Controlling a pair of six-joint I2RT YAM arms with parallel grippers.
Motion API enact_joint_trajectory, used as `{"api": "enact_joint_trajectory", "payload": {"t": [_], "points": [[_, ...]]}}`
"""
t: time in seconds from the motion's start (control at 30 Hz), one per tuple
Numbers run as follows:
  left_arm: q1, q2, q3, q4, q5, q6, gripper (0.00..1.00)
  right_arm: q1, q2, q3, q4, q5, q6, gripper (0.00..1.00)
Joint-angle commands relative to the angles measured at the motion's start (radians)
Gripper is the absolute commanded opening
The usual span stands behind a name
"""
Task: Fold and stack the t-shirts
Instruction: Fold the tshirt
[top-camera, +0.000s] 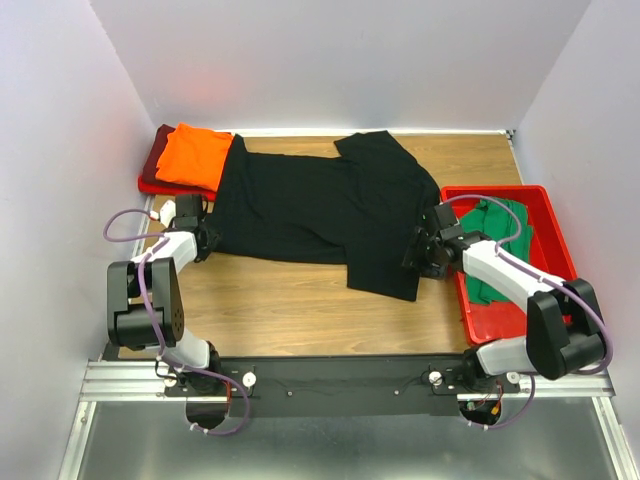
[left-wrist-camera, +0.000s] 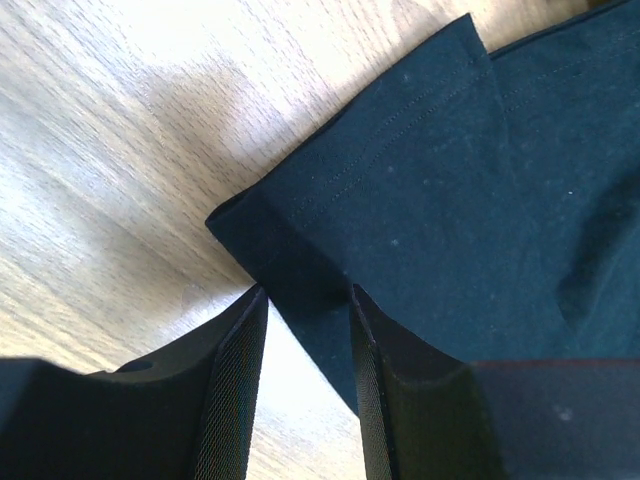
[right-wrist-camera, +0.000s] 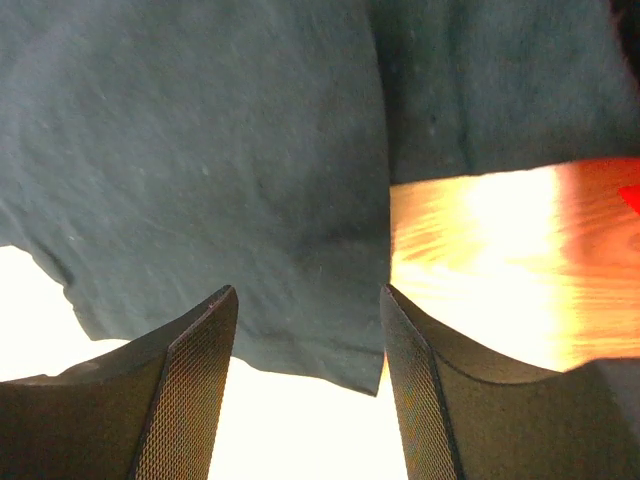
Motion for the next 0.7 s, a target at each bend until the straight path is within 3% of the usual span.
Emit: {"api": "enact_joint_trajectory", "payload": {"t": [0.0,0.07,0.13,0.2,0.3,0.67], "points": [[-0.004,0.027,0.001,0.022,-0.065,-0.011,0.46,0.028,-0.02,-0.029,-0.033,-0.018,0.017,0.66],[-0.005,0.041,0.004,0.021,-0.084,-0.01,0.45,0.039,-0.017,-0.035,-0.036,-0.02,0.017,0.66],[-0.004,0.058,0.015,0.019,-0.093,-0.007,0.37,0.053,-0.017,-0.04,-0.038,-0.018,0.02,0.66],[-0.004,0.067,0.019,0.013,-0.102,0.005,0.17,0.076,-0.009,-0.048,-0.044,-0.018,0.026,0.66],[-0.002,0.07,0.027,-0.005,-0.118,0.015,0.0,0.105,0.004,-0.06,-0.047,-0.02,0.032,0.66],[0.039,-0.028,-0.053,-0.038,-0.108,0.053,0.0,0.131,-0.006,-0.087,-0.081,0.003,0.026,0.68]]}}
